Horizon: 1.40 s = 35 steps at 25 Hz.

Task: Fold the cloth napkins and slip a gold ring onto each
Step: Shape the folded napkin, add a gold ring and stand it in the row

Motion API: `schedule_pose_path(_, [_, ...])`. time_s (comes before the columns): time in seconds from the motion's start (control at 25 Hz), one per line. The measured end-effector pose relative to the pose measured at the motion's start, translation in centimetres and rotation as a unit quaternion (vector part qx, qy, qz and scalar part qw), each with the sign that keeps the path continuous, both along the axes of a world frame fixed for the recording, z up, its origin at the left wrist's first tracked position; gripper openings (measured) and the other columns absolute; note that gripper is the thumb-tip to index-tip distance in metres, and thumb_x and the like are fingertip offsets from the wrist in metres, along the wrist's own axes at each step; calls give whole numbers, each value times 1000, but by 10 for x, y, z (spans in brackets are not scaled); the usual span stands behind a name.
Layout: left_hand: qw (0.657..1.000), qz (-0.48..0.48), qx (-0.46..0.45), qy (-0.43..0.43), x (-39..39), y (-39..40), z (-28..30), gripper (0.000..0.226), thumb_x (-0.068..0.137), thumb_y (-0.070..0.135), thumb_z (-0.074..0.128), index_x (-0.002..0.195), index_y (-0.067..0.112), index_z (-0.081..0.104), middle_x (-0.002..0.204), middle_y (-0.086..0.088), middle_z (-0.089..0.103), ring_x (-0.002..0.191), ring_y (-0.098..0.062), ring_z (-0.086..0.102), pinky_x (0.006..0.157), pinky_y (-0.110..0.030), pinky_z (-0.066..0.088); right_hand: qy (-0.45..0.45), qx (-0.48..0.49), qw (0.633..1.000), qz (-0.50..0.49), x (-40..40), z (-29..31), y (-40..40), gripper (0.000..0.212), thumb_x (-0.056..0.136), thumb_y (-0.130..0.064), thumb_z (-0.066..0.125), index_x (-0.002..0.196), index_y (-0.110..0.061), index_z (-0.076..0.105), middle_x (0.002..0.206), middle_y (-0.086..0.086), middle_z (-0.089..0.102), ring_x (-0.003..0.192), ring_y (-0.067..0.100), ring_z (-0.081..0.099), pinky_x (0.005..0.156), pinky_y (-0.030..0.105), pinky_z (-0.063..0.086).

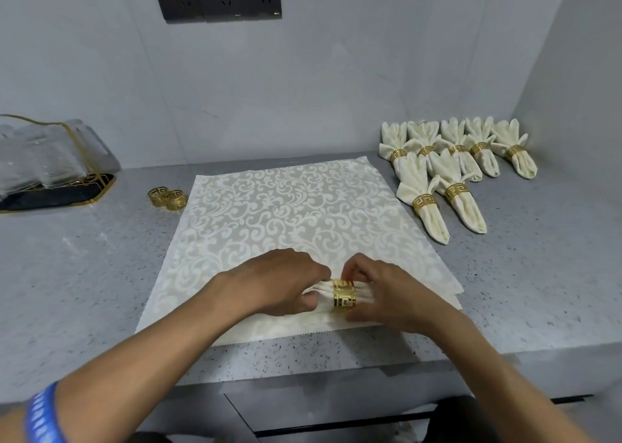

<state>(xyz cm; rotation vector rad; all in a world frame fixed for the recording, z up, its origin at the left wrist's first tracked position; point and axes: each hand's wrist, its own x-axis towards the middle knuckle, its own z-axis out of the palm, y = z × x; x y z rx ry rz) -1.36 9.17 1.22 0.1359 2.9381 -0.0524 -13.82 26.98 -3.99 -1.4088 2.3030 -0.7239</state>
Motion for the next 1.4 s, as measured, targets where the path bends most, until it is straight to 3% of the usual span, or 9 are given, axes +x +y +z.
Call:
schedule_pose_path(0.12, [1000,6,2,31,5,-4,-10,17,96,33,45,106,24,55,79,4,58,69,-17,54,67,-37,47,3,-18,1000,-8,-6,-6,7,52,76,-43,80,122,-42,54,115,-18,60,101,1,52,87,21,44])
schedule_pose_path(0.28, [998,9,-41,40,11,-5,-15,30,88,45,60,107,23,53,91,6,58,87,-17,51,79,-30,39,47,-70,996,-30,-11,-11,15,30,80,-30,80,110,-31,71,99,-17,67,92,1,53,75,14,39])
schedule_pose_path(0.52, [991,86,98,-14,19,-20,-2,13,90,30,64,103,29,61,83,9,64,73,-8,60,69,-35,51,17,-62,997,-38,-8,-13,14,21,84,-24,76,102,-35,72,89,-24,64,93,-6,54,72,8,40])
schedule_pose_path(0.72, [992,11,-18,122,3,19,-14,44,88,50,59,122,24,52,104,7,63,105,-15,50,99,-36,31,1,-109,991,-79,9,-12,8,16,83,-22,77,94,-32,74,80,-23,65,83,-2,57,68,12,41])
schedule_pose_path(0.88, [983,-37,-84,158,-5,12,-27,19,87,25,65,104,27,58,98,11,65,107,-14,45,102,-36,13,-13,-120,986,-116,27,-8,11,12,81,-22,78,83,-31,71,74,-18,64,73,1,60,61,16,46])
schedule_pose_path(1.12, [960,-94,-137,225,0,-18,-33,48,69,18,82,112,31,64,111,12,66,118,-18,48,111,-48,17,-55,-140,966,-209,65,-15,2,12,79,-24,74,78,-30,64,74,-13,66,62,4,61,55,21,48])
schedule_pose_path(1.24, [949,45,-53,308,25,-21,-48,68,69,30,83,131,23,54,139,-2,51,127,-25,43,105,-48,29,-40,-105,972,-208,80,-16,2,15,83,-43,72,88,-33,62,81,-17,65,68,1,61,59,17,47])
schedule_pose_path(1.32, [921,171,28,350,44,-20,-58,52,74,31,79,121,24,56,124,4,55,115,-21,48,90,-36,33,-31,-111,972,-204,76,-9,0,17,88,-50,63,91,-33,63,83,-17,65,71,-1,61,63,20,50])
schedule_pose_path(1.4, [902,260,91,331,48,-18,-64,29,86,31,67,114,25,59,112,11,60,107,-17,51,85,-31,30,-37,-158,962,-219,58,-3,-11,10,95,-31,56,95,-29,66,89,-18,67,77,0,62,72,29,54])
